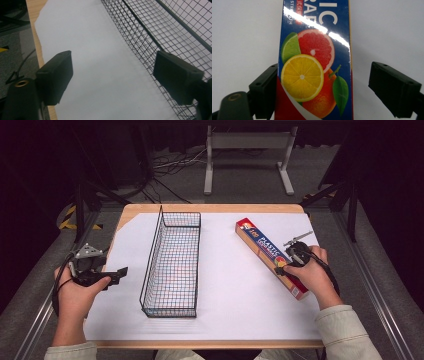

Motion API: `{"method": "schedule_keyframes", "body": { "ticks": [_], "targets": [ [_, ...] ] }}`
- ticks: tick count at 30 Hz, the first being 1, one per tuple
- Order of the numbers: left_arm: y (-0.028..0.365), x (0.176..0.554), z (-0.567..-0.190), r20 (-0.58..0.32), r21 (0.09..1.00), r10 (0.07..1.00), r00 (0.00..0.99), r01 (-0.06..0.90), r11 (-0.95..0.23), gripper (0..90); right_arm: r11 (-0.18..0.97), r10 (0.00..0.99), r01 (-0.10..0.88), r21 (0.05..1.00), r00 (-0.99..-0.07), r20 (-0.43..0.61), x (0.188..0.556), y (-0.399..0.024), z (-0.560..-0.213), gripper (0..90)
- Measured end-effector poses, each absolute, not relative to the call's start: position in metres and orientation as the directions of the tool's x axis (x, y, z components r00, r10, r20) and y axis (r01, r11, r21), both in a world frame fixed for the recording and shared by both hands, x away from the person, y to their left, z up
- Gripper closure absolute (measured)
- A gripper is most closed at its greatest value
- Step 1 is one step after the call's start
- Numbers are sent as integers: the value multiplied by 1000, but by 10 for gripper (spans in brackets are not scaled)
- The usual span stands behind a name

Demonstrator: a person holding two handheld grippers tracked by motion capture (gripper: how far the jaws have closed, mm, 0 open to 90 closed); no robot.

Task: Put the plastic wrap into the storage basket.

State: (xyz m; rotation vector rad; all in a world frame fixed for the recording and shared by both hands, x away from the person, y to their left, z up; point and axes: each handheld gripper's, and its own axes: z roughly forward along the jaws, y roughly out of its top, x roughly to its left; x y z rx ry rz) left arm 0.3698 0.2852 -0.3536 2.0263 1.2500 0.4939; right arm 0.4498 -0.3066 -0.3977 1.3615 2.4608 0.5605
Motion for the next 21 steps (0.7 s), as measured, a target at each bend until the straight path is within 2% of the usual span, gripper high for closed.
{"method": "schedule_keyframes", "body": {
  "ticks": [4,7,10,12,15,19,21],
  "targets": [
    [286,371,-355,-40,726,884,465,621,-294,192,487,852,752,444,-520,-53,451,-304,-400,180],
    [287,370,-354,-24,716,888,458,628,-305,245,499,848,755,425,-526,-62,451,-300,-403,211],
    [288,369,-350,-30,721,886,464,623,-302,283,493,852,767,411,-520,-50,452,-299,-406,272],
    [288,368,-349,-38,727,878,478,616,-303,340,488,851,774,404,-525,-23,452,-298,-406,364],
    [288,367,-347,-48,740,868,495,601,-302,362,492,852,779,390,-522,-33,451,-295,-405,381],
    [286,368,-346,-57,753,857,512,586,-300,361,488,857,783,385,-514,-40,451,-294,-404,396],
    [285,367,-344,-87,760,849,522,586,-282,302,480,860,788,386,-509,-31,451,-294,-403,401]
  ]
}}
